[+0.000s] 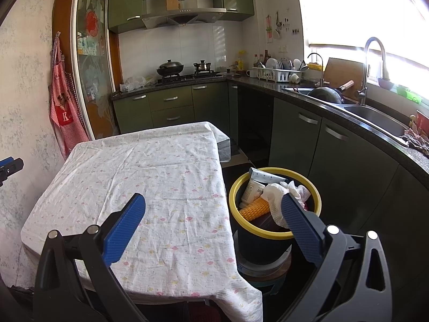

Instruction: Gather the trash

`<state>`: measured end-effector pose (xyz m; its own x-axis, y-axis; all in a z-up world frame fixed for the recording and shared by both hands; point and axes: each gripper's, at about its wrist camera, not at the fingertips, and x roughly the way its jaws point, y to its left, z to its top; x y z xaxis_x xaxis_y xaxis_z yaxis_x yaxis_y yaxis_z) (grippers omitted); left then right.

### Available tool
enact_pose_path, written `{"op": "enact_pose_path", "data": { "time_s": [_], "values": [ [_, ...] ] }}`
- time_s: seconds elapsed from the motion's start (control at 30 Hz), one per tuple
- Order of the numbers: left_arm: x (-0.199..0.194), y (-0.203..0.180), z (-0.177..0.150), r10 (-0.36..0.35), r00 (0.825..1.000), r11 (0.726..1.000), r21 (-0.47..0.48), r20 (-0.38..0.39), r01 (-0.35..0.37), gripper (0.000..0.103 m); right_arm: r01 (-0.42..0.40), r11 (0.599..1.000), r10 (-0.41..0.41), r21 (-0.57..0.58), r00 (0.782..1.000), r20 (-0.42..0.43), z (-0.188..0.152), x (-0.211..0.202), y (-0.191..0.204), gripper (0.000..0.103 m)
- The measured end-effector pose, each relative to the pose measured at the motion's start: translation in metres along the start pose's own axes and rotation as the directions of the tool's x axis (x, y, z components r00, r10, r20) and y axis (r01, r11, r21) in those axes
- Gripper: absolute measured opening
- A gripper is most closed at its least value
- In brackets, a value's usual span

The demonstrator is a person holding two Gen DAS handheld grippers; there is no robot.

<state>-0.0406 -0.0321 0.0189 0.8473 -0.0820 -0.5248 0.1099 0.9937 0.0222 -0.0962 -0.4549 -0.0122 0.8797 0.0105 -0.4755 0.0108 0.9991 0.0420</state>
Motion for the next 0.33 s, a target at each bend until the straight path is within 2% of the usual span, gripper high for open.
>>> {"op": "enact_pose_path", "data": {
  "time_s": [0.07, 0.17, 0.23, 0.33],
  "values": [
    [0.01, 0.004, 0.003, 0.01, 1.0, 1.0, 0.003, -0.01, -0.01, 0.098, 0.004, 1.0, -0.004, -0.01, 1.0, -0.008, 0.002, 0.006, 0.002, 0.096],
    [0.042, 0.017, 0.01, 0.022, 0.998, 1.0, -0.012, -0.067, -0.022, 0.098, -0.003, 0.999, 0.002, -0.049, 1.0, -0.026, 0.011, 0.023, 0.012, 0.096],
    [0.07, 0.029, 0.016, 0.037, 0.995, 0.999, -0.019, -0.097, -0.039, 0.098, -0.03, 0.996, 0.026, -0.079, 0.998, -0.055, 0.019, 0.044, 0.022, 0.096],
    [0.12, 0.048, 0.024, 0.098, 0.989, 0.995, -0.015, -0.107, -0.101, 0.098, -0.092, 0.99, 0.077, -0.107, 0.988, -0.13, 0.033, 0.09, 0.044, 0.096]
  ]
}}
